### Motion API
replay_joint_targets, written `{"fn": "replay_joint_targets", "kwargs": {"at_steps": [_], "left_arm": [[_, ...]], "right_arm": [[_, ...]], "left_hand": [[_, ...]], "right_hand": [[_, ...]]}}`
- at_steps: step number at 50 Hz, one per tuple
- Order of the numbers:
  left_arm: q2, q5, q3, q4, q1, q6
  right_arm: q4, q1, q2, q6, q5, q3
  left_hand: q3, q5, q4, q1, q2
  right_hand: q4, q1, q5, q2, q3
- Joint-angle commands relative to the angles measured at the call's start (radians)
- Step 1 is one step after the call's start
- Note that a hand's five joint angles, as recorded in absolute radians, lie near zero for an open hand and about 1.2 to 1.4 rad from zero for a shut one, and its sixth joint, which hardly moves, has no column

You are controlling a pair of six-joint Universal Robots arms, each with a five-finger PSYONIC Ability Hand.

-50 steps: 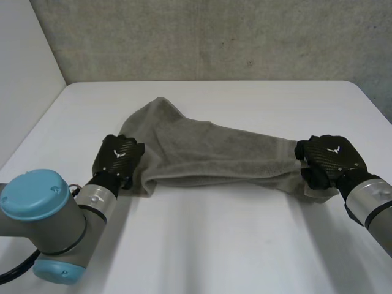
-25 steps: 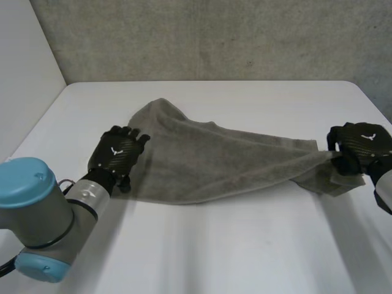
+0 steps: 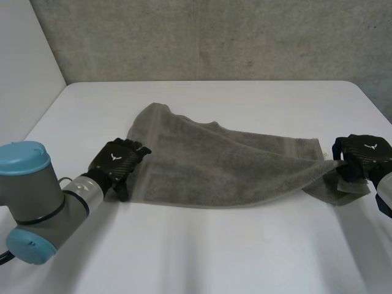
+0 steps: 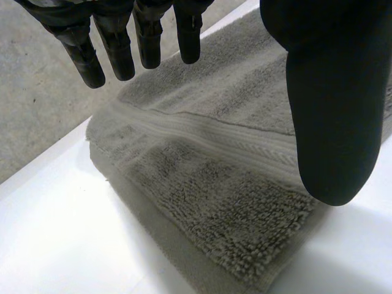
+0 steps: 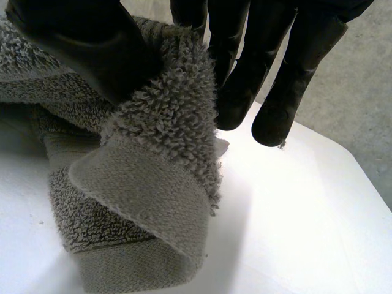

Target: Fold the towel.

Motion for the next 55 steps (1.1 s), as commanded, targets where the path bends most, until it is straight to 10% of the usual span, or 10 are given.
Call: {"fn": "replay_joint_targets", "kwargs": {"at_steps": [1,55], "left_arm": [[-0.044,-0.002,0.040,-0.018,0.010,0.002],[-0.212,-0.072,0.275,-0.071,-0.001,0.043]], "right_arm": [[-0.002,0.000,0.001,-0.004,-0.001,0.002],[-0.002,0.007,0.016,-0.005,-0.004,0.007]], "left_hand": [[0.036,0.034,0.036,0.035,0.034],[0.177,0.174,0.177,0.176,0.175]], "right_hand": [[0.068,0.071,0.052,0.071,0.060],[0.068,0.071,0.052,0.071,0.060]]}}
